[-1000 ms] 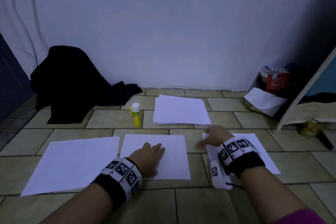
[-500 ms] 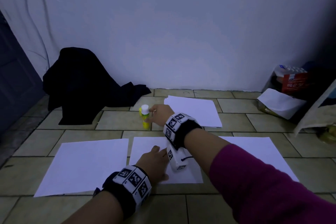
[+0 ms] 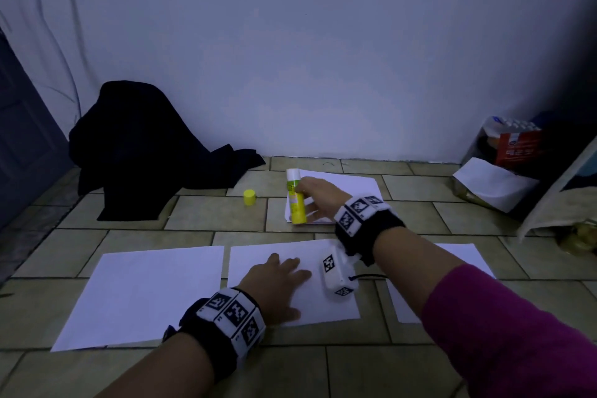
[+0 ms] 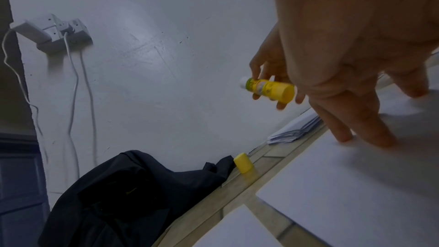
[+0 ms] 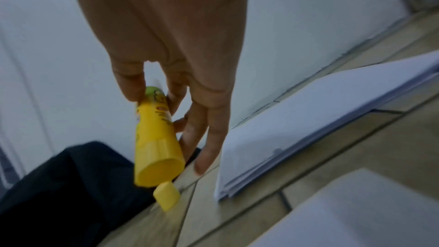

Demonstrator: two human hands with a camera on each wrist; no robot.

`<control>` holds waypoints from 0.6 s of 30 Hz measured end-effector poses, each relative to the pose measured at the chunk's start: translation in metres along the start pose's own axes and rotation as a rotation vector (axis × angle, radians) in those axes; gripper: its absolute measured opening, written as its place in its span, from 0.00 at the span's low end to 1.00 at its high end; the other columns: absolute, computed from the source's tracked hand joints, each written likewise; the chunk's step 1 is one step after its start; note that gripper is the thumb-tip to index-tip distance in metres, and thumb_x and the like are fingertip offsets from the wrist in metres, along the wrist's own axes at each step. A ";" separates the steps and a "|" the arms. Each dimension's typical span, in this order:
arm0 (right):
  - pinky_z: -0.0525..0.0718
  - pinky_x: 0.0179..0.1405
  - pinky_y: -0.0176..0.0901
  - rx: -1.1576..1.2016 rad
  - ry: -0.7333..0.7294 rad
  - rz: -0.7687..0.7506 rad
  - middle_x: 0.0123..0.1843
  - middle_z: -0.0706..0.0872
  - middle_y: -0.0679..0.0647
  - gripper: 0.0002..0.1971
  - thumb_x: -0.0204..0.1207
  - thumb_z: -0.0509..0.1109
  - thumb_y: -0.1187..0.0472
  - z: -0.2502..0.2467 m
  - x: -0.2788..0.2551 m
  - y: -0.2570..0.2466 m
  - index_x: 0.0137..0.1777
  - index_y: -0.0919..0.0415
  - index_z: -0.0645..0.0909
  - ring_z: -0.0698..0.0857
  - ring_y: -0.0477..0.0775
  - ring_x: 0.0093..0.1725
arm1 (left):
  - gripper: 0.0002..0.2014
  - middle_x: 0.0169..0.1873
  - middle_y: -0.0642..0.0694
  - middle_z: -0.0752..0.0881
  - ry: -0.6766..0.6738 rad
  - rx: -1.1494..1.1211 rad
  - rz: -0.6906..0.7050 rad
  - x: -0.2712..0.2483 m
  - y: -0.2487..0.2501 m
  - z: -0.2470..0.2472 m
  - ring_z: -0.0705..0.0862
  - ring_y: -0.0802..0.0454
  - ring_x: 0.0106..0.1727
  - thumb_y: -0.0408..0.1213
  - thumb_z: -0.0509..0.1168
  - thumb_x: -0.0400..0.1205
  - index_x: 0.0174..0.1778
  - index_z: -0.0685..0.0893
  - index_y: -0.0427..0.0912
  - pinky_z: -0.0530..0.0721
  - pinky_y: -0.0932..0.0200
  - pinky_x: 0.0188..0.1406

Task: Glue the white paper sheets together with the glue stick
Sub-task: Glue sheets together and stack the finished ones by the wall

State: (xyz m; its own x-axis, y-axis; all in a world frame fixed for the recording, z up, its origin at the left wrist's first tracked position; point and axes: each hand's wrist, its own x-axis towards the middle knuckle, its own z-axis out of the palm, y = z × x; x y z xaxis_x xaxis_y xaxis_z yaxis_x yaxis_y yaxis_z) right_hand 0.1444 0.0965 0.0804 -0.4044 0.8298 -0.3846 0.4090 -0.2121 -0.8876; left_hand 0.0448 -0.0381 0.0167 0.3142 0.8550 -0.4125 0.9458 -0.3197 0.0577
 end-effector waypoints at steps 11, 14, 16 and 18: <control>0.77 0.44 0.40 -0.640 0.387 -0.120 0.54 0.83 0.54 0.23 0.62 0.83 0.61 -0.052 -0.023 0.033 0.57 0.61 0.84 0.80 0.51 0.50 | 0.35 0.71 0.42 0.65 0.068 -0.025 -0.110 0.014 0.020 -0.006 0.66 0.40 0.71 0.64 0.63 0.78 0.77 0.64 0.50 0.74 0.50 0.59; 0.81 0.48 0.44 -0.657 0.388 -0.169 0.55 0.84 0.58 0.18 0.66 0.81 0.61 -0.038 -0.018 0.044 0.54 0.62 0.82 0.82 0.55 0.52 | 0.32 0.72 0.42 0.65 0.069 -0.034 -0.122 0.015 0.022 -0.005 0.65 0.40 0.72 0.61 0.61 0.80 0.77 0.65 0.49 0.73 0.50 0.59; 0.83 0.52 0.49 -0.617 0.367 -0.184 0.55 0.85 0.60 0.18 0.67 0.79 0.60 -0.031 -0.013 0.051 0.54 0.62 0.80 0.83 0.59 0.54 | 0.30 0.73 0.42 0.64 0.066 -0.026 -0.118 0.014 0.019 -0.004 0.64 0.39 0.72 0.58 0.60 0.83 0.78 0.64 0.50 0.74 0.48 0.58; 0.84 0.53 0.52 -0.580 0.355 -0.205 0.54 0.85 0.62 0.18 0.68 0.79 0.60 -0.027 -0.010 0.056 0.55 0.64 0.79 0.84 0.61 0.54 | 0.28 0.74 0.42 0.63 0.068 -0.010 -0.108 0.012 0.015 -0.004 0.64 0.39 0.73 0.53 0.58 0.85 0.80 0.61 0.52 0.75 0.47 0.58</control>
State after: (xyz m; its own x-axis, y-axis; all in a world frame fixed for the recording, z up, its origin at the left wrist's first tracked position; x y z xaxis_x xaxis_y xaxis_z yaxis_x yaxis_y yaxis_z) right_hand 0.1932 0.0907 0.0414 -0.2695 0.9625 -0.0307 0.7623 0.1938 -0.6175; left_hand 0.0630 -0.0310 0.0158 0.2151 0.9100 -0.3544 0.9750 -0.2206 0.0254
